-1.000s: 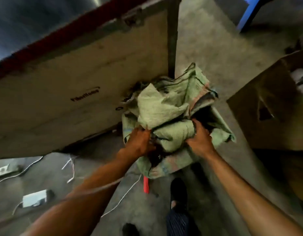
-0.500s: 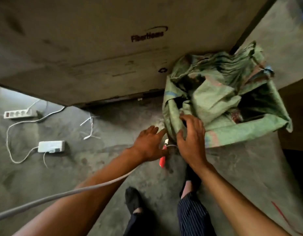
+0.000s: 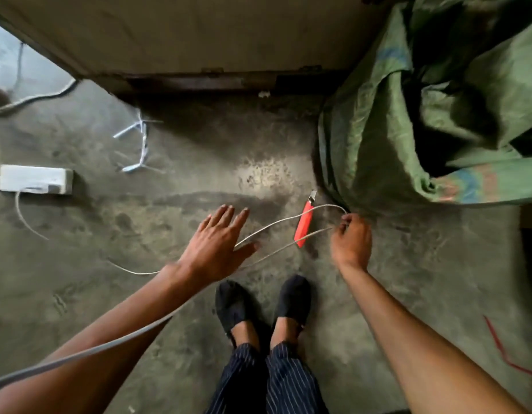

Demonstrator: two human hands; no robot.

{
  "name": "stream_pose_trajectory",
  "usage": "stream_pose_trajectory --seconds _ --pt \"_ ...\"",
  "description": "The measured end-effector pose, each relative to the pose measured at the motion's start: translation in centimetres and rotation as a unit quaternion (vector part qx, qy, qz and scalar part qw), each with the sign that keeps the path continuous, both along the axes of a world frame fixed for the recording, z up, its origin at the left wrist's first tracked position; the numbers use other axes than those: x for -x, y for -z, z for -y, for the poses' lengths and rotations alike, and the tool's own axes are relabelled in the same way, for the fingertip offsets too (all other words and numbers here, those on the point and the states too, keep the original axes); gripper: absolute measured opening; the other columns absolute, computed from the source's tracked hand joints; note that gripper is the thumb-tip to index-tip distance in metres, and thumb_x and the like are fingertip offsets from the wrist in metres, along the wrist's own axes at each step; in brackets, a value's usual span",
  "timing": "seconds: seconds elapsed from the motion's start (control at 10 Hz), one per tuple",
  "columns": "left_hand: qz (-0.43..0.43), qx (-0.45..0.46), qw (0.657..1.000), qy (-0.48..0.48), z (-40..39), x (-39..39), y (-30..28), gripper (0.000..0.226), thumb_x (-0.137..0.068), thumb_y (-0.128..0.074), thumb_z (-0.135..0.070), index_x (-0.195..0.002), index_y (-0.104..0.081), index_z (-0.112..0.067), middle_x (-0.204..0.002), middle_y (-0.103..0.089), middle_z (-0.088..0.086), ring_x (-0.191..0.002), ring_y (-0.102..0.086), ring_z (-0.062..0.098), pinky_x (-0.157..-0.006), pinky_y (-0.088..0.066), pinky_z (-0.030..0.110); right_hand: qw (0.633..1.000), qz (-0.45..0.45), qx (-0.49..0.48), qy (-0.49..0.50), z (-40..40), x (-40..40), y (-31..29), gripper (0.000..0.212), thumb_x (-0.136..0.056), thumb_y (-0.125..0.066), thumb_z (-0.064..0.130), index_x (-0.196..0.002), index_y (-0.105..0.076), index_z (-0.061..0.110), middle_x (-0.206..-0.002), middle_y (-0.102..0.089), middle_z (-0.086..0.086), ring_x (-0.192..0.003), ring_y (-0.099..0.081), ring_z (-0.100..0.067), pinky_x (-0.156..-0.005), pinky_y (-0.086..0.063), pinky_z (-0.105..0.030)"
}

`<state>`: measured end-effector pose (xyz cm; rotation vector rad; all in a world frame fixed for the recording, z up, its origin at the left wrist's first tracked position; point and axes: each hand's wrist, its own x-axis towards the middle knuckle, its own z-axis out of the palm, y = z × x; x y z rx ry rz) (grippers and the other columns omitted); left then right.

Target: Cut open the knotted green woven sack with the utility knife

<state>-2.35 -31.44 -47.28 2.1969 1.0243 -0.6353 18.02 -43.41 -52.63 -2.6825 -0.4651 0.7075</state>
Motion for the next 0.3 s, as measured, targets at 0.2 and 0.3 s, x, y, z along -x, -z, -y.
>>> stream_pose_trajectory --seconds 0.2,0.3 --pt "0.017 0.010 0.999 -0.041 1.9 -1.4 10.2 0.072 -0.093 -0.043 -0.053 -0.151 -0.018 -0.018 -0.159 -0.023 0.013 -0.148 -0.014 0.025 -0.116 -0.017 0.035 0.973 -0.077 0.208 -0.057 3.2 0.1 10.8 0.028 -0.082 -0.057 0.014 -0.106 -0.064 0.000 -0.116 -0.064 -0.024 -0.110 -0.060 -0.037 -0.091 -0.049 -0.042" --pt "0.012 0.020 0.999 -0.038 2.4 -1.8 14.4 0.074 -0.091 -0.046 -0.054 -0.150 -0.020 -0.018 -0.158 -0.025 0.012 -0.147 -0.015 0.025 -0.115 -0.019 0.034 0.981 -0.078 0.168 -0.050 3.1 0.9 15.1 0.027 -0.083 -0.056 0.019 -0.098 -0.068 0.000 -0.110 -0.067 -0.025 -0.105 -0.061 -0.037 -0.088 -0.049 -0.041"
